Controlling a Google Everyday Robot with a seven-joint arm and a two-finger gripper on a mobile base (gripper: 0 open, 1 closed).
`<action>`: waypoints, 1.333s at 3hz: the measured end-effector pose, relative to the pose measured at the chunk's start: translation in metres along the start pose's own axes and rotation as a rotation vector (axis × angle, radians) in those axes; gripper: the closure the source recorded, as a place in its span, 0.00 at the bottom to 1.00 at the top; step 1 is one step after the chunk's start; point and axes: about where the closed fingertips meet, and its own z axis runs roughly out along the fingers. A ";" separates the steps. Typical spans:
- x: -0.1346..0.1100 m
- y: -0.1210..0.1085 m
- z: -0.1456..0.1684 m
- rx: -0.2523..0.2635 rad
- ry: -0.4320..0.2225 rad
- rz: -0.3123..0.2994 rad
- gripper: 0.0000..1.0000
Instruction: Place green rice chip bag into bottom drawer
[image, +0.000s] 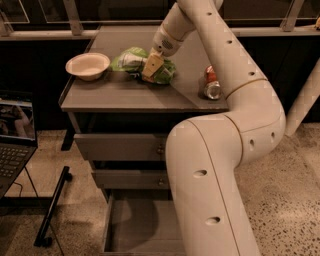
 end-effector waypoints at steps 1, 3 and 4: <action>0.001 0.027 -0.017 -0.083 -0.029 -0.025 1.00; 0.000 0.090 -0.116 -0.085 -0.153 -0.023 1.00; -0.012 0.129 -0.186 0.027 -0.287 -0.017 1.00</action>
Offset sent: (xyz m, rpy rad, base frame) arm -0.1797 -0.0407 0.0549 0.1110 0.1448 0.1642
